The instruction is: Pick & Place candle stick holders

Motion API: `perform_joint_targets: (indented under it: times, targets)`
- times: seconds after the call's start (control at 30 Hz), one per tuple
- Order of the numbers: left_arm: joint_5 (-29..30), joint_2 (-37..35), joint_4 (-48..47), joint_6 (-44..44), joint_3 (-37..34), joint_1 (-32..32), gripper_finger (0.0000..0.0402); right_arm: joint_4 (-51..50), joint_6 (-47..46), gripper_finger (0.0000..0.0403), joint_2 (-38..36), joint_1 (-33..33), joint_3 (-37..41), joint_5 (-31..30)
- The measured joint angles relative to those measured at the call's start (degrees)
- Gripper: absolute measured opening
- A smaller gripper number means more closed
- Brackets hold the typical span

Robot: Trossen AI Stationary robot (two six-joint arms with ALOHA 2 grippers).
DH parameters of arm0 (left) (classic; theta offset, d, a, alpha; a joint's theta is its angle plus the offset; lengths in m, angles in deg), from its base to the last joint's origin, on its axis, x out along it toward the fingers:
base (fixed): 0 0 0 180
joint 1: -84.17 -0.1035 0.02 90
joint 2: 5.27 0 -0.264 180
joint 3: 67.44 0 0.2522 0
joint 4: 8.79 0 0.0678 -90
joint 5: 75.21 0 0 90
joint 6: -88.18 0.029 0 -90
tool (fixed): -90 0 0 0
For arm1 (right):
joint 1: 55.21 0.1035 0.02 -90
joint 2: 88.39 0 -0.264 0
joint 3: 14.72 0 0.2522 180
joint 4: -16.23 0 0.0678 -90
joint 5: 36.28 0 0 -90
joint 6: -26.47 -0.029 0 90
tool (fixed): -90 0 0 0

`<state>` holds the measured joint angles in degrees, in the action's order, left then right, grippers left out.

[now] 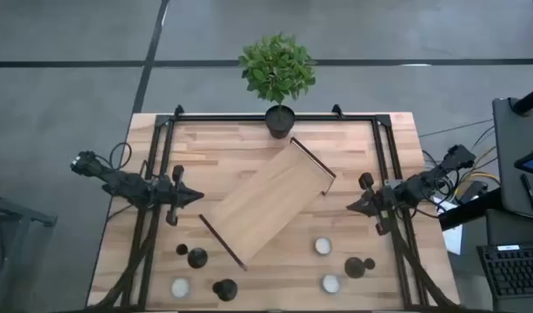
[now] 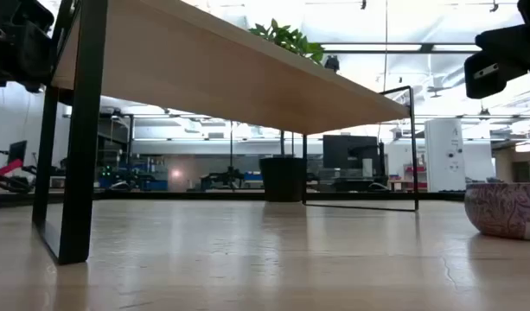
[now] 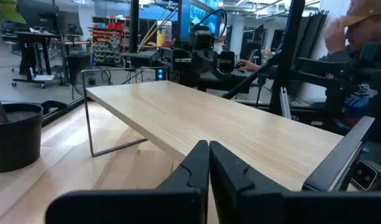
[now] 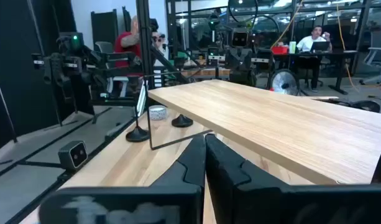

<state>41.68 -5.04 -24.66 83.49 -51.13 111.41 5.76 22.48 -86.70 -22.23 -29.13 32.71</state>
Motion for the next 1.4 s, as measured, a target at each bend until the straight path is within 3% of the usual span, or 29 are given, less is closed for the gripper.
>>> perform_joint_targets:
  times: [1.3,1.4]
  targets:
    - [0.00,0.00,0.00,-0.02,0.00,0.00,0.0010,0.01,0.24,0.0008,-0.01,0.02,0.02,-0.05]
    - [0.00,0.02,0.00,-0.02,0.02,0.00,0.0010,0.26,8.10,0.0008,-0.02,0.02,0.02,-2.63]
